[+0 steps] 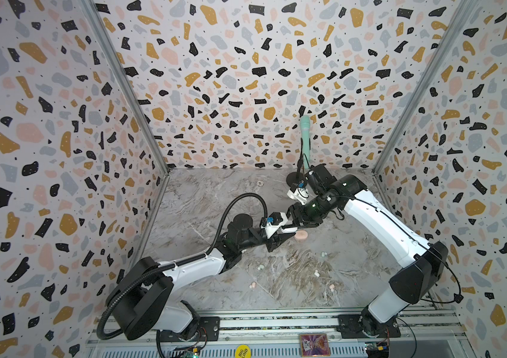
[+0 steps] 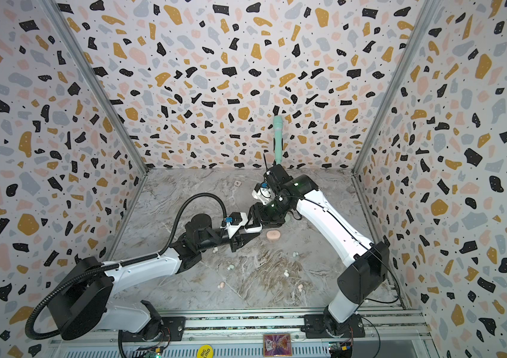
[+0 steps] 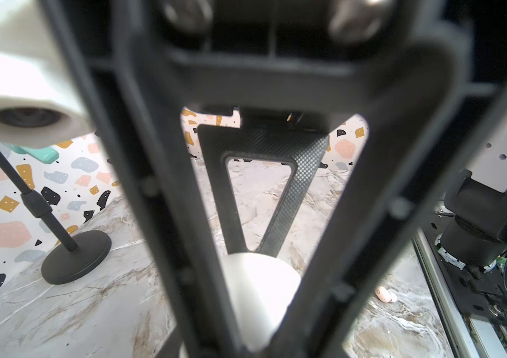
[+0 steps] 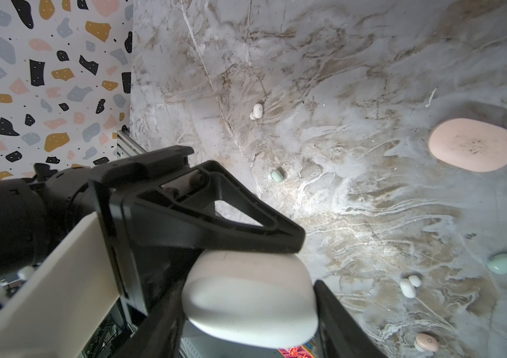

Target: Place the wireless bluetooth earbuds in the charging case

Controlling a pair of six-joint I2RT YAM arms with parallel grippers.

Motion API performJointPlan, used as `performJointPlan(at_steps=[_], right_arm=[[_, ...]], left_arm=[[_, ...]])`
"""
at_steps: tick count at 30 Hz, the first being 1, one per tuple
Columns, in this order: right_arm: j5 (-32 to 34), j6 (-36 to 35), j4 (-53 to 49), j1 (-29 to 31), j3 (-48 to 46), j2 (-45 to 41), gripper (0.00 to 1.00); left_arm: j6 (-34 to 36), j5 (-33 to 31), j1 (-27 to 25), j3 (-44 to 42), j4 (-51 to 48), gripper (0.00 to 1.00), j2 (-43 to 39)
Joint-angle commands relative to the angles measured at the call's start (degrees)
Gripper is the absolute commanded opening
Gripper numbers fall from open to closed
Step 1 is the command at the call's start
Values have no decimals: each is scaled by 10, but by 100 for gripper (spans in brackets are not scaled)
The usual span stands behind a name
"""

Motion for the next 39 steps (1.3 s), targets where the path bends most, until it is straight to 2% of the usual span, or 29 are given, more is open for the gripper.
performJointPlan(at_steps=[1,17,34,36,39], right_arm=[[-12,-5,19,-4,1,-1,47],[-28,-2,21,-24,-22,-8,45],[-23,-16,-3,-35,-15,-3,45],[-24,-16,-1,-35,-18,-3,47],[-24,-17,8,-35,-25,-13,56]], left_arm=[[19,34,-6,17,9,30,0],[33,36,-6,20,-13,29,-1],[96,25,-6,42,-101,28,-1],[93,25,-6,41,-98,27,-1],[69,33,-6,34,-72,26,0]])
